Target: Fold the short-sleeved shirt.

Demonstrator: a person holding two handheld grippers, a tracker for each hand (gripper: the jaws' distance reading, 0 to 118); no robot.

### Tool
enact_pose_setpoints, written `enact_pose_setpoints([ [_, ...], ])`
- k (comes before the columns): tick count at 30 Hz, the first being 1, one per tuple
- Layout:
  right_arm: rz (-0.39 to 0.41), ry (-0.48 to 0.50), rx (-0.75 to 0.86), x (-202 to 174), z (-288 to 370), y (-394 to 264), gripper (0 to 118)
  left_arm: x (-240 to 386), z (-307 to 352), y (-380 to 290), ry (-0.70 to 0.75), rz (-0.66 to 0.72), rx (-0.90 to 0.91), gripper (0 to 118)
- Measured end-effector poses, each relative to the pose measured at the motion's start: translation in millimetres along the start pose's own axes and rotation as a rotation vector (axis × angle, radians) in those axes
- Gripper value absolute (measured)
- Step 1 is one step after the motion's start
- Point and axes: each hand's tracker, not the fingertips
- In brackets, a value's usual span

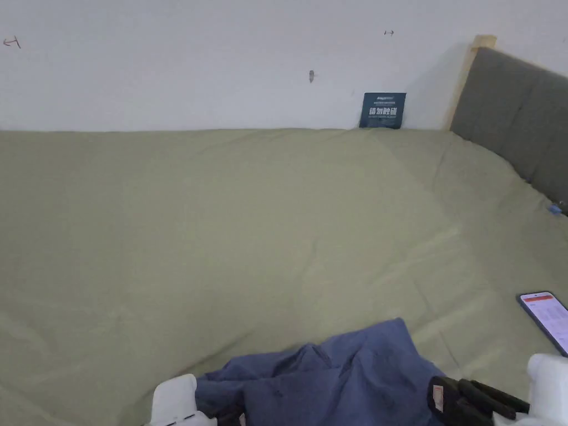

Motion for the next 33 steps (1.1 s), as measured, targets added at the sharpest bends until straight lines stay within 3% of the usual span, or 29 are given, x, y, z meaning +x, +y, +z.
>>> enact_pose_setpoints([
  [2, 0.005, -0.007, 0.000, 0, 2, -1, 2, 20, -2, -6, 0.052, -0.112, 0.038, 0],
  [4, 0.006, -0.006, -0.004, 0, 3, -1, 2, 35, -14, -8, 0.007, -0.163, -0.009, 0],
  [15, 0.010, -0.005, -0.011, -6, 10, -4, 2, 71, -68, -42, -0.293, -0.067, -0.131, 0],
  [19, 0.010, -0.009, -0.025, -8, 5, -5, 2, 72, -65, -44, -0.302, -0.092, -0.146, 0],
  [24, 0.029, 0.008, -0.015, -13, 7, 0, 2, 31, -1, -2, -0.334, 0.068, 0.016, 0],
  [28, 0.042, 0.016, 0.008, -16, 3, 8, 2, -32, 58, 28, -0.147, 0.062, 0.085, 0],
  [30, 0.039, 0.031, 0.012, -17, -1, 11, 2, -69, 73, 33, -0.137, 0.131, 0.031, 0],
  [31, 0.037, 0.039, 0.010, -17, -4, 12, 2, -81, 77, 33, -0.142, 0.163, -0.008, 3],
  [33, 0.038, 0.052, -0.001, -20, -8, 13, 2, -99, 79, 29, -0.152, 0.178, -0.057, 77],
])
